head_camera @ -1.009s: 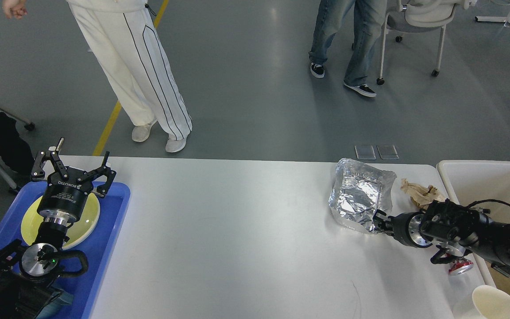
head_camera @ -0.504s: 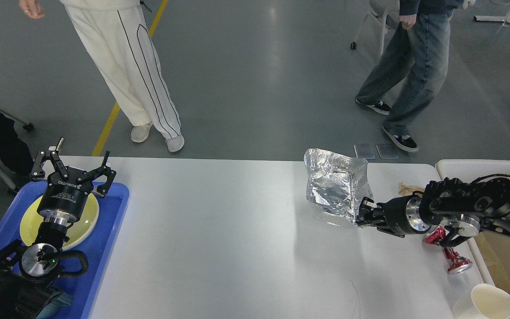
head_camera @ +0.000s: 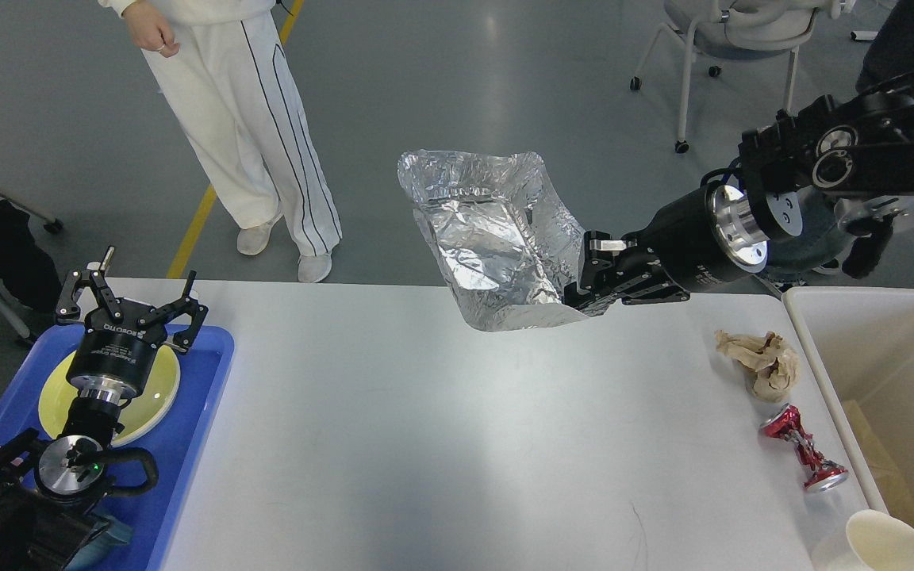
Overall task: Tidy desktop
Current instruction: 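Carry the foil bag over the white bin and release it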
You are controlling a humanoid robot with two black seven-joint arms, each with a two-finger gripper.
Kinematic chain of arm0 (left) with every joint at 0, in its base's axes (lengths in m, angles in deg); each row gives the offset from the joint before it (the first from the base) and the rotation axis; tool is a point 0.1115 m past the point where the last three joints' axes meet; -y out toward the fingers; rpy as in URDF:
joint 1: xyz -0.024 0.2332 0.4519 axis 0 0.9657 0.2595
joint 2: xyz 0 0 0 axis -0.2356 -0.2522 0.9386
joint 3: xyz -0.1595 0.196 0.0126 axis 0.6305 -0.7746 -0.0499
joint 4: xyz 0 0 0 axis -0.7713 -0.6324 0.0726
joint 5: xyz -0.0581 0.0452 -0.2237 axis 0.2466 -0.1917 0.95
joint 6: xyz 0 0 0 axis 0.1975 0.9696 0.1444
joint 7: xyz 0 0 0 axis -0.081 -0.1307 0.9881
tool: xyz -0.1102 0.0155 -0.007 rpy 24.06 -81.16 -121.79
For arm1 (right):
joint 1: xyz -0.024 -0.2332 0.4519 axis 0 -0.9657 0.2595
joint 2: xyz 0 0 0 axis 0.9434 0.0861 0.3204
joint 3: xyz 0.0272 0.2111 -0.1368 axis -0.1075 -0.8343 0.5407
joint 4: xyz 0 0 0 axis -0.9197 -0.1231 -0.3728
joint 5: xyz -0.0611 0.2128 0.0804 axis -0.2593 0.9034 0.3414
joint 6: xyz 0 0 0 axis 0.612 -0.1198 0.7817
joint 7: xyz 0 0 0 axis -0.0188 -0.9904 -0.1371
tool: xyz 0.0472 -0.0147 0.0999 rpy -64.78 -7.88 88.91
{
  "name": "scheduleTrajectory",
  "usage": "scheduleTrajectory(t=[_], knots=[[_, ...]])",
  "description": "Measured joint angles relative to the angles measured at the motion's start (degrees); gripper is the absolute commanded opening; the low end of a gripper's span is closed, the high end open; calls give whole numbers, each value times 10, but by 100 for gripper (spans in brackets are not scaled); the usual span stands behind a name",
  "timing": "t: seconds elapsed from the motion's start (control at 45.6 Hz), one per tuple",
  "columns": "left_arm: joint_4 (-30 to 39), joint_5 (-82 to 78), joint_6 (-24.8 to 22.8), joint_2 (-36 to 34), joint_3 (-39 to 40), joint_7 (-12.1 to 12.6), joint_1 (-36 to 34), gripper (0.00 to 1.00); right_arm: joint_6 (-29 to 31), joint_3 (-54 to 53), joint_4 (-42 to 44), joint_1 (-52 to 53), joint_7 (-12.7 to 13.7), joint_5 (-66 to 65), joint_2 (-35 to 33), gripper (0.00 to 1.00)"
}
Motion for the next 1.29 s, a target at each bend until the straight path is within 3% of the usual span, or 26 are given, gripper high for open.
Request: scheduleTrajectory(t=[0.175, 0.351, 0.658, 0.767, 0.943, 1.074, 1.272, 1.294], knots=[[0, 0, 0, 0, 0, 0, 0, 97, 0, 36, 35, -68, 0, -10, -8, 0], [0, 0, 0, 0, 0, 0, 0, 97, -27, 46, 174, -208, 0, -50, -49, 0], [0, 0, 0, 0, 0, 0, 0, 97, -220, 23, 501, -511, -7, -50, -54, 0], [0, 0, 0, 0, 0, 0, 0, 97, -261, -32, 591, -592, -11, -28, -46, 0], [0, 0, 0, 0, 0, 0, 0, 97, -276, -150, 718, -699, -12, 69, -39, 0], [0, 0, 0, 0, 0, 0, 0, 97, -277, -171, 819, -762, -12, 98, 16, 0], [0, 0, 0, 0, 0, 0, 0, 97, -288, -176, 864, -781, -8, 102, 45, 0], [0, 0, 0, 0, 0, 0, 0, 97, -290, -176, 864, -782, -8, 102, 46, 14]])
